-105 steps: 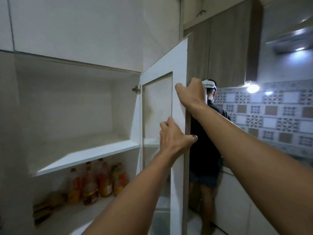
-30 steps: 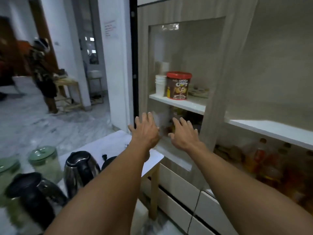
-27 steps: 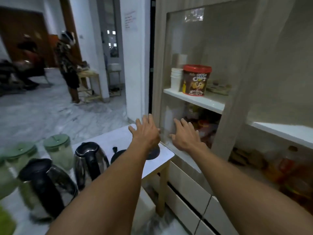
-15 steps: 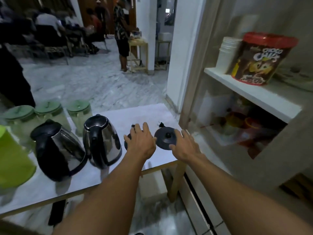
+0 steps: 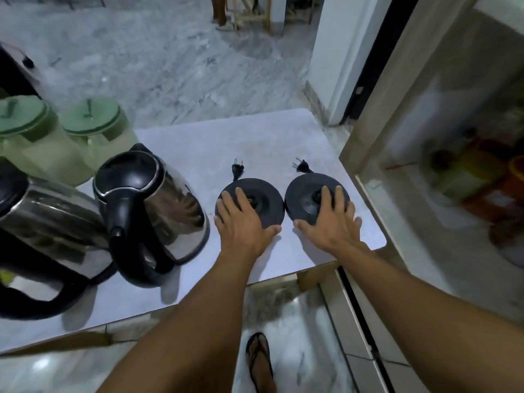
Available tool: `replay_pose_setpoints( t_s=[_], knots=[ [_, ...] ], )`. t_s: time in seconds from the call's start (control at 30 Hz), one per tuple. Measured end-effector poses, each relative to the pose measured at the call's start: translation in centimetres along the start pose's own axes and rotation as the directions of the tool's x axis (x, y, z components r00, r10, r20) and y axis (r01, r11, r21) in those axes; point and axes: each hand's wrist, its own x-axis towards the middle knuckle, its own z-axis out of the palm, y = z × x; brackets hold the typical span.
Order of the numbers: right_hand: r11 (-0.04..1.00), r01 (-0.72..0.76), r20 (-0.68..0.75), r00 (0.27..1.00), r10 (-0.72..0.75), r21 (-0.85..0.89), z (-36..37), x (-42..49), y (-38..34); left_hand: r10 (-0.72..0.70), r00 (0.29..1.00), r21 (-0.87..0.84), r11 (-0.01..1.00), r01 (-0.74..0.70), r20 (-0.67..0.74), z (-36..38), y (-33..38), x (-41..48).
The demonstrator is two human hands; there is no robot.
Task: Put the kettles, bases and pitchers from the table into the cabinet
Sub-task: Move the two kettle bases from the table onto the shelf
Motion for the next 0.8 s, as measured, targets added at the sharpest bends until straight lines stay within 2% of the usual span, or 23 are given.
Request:
replay_pose_setpoints(
  t_s=[0.23,0.4,0.6,0.8],
  knots=[
    [0.992,-0.094,-0.004,0.996,0.095,0.083,2.6,1.8,0.5,-0.085,0.995,-0.037,0.996,0.087,0.044,2.6,-1.2,1.8],
    [0.981,-0.027,-0.099,0.994,0.047,0.194,3.2,2.0,1.0,-0.15,0.988,-0.05,0.988,0.149,-0.02,3.6,-1.4,2.0],
    [0.961,0.031,-0.174,0.985,0.018,0.273,3.5,2.1,1.3,-0.187,0.968,-0.132,0.977,0.166,-0.167,4.3,-1.1,1.6],
    [0.952,0.016,-0.205,0.978,0.05,0.307,2.8,0.9,2.3,-0.134,0.968,-0.151,0.983,0.103,-0.212,3.4,-0.3,-0.3]
  ],
)
